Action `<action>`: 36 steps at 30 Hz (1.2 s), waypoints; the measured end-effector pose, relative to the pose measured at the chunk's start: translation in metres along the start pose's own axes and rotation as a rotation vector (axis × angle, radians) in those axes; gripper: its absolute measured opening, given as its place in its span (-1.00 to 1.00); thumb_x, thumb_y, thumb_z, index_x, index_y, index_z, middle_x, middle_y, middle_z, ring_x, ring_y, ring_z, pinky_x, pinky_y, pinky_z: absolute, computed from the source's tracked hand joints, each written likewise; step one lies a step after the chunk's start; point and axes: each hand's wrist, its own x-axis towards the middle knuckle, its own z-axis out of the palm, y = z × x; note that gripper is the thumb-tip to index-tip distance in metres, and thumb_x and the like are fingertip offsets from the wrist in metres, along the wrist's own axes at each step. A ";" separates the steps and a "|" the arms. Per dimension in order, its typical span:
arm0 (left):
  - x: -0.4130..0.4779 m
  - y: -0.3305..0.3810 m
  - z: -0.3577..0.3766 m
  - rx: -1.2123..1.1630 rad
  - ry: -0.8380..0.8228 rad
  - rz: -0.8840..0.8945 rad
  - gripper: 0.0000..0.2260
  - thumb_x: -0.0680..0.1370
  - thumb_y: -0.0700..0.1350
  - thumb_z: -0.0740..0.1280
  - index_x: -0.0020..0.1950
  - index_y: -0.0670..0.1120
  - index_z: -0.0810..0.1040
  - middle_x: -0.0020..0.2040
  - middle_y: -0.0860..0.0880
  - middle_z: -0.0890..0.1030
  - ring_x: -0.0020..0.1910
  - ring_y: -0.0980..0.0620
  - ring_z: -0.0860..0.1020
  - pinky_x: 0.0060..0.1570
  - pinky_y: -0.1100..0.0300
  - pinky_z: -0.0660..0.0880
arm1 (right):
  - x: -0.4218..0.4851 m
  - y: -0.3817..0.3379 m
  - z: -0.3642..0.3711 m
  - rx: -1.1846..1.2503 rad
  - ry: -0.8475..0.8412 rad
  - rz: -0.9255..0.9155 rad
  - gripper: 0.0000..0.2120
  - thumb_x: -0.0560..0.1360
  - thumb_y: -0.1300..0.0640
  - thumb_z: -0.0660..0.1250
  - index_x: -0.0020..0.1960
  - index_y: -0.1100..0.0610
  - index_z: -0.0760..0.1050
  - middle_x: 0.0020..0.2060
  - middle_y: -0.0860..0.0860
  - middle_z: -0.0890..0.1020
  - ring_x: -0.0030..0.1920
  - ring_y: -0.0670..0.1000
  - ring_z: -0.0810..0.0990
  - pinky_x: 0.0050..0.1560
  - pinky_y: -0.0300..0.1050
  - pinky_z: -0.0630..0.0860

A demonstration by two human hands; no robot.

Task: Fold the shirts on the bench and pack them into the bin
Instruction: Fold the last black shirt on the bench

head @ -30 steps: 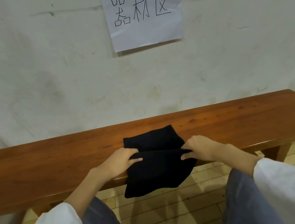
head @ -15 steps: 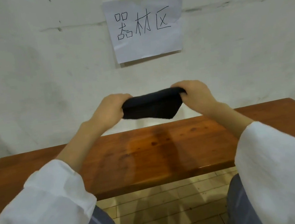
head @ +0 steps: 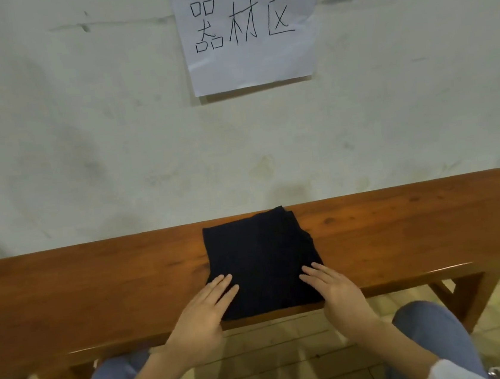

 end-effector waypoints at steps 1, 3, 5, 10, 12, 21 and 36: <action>0.003 -0.002 -0.004 -0.076 0.069 0.010 -0.38 0.50 -0.37 0.15 0.52 0.04 0.21 0.51 0.13 0.05 0.52 0.11 0.00 0.45 0.23 -0.16 | 0.006 0.001 -0.004 0.083 -0.010 0.057 -0.43 0.40 0.48 0.24 0.34 0.09 0.47 0.36 -0.05 0.43 0.42 -0.04 0.32 0.39 -0.26 0.16; 0.014 -0.007 -0.012 -0.265 0.260 -0.076 -0.51 0.43 -0.44 0.20 0.22 -0.02 0.58 0.28 0.04 0.53 0.30 0.05 0.43 0.40 0.07 0.28 | 0.026 0.004 -0.016 0.237 0.033 0.209 -0.54 0.49 0.44 0.15 0.25 0.04 0.52 0.23 -0.07 0.53 0.29 -0.09 0.45 0.28 -0.31 0.29; 0.034 -0.012 -0.019 -0.384 0.432 -0.225 -0.67 0.48 -0.42 0.23 0.03 -0.04 0.62 0.01 0.04 0.62 0.06 0.07 0.55 0.13 0.15 0.48 | 0.053 0.008 -0.023 0.333 0.117 0.329 -0.64 0.56 0.34 0.15 0.21 0.02 0.53 0.13 -0.10 0.57 0.18 -0.11 0.52 0.16 -0.30 0.41; 0.111 -0.024 -0.024 -0.311 0.393 -0.584 -0.73 0.62 -0.08 0.16 0.27 -0.13 0.49 0.18 -0.09 0.49 0.13 -0.07 0.49 0.10 0.07 0.44 | 0.131 0.017 -0.016 0.350 0.059 0.437 -0.63 0.59 0.10 0.21 0.38 0.14 0.37 0.27 0.05 0.46 0.23 0.04 0.48 0.21 -0.09 0.45; 0.125 -0.021 -0.016 -0.298 0.389 -0.708 -0.73 0.62 0.00 0.17 0.22 -0.11 0.48 0.14 -0.08 0.50 0.12 -0.09 0.48 0.09 0.04 0.39 | 0.148 0.021 -0.004 0.361 0.049 0.526 -0.61 0.57 0.02 0.25 0.36 0.13 0.38 0.22 0.06 0.47 0.21 0.08 0.48 0.15 -0.05 0.44; 0.124 -0.011 -0.006 -0.264 0.750 -0.713 -0.94 0.57 -0.17 0.28 -0.10 -0.10 0.47 -0.18 0.01 0.47 -0.16 -0.01 0.44 -0.12 0.14 0.23 | 0.146 0.002 0.015 0.263 0.536 0.458 -0.87 0.50 0.08 0.37 0.04 0.03 0.56 -0.07 -0.10 0.53 0.01 -0.03 0.49 0.05 -0.14 0.29; 0.115 -0.004 0.009 -0.007 0.508 -0.466 -0.64 0.61 -0.02 0.14 0.35 -0.10 0.48 0.40 -0.17 0.42 0.42 -0.17 0.33 0.37 -0.14 0.23 | 0.144 -0.022 0.019 -0.080 0.054 0.125 -0.38 0.60 -0.17 -0.24 0.53 0.15 0.09 0.54 0.06 0.06 0.54 0.05 -0.09 0.46 -0.04 -0.21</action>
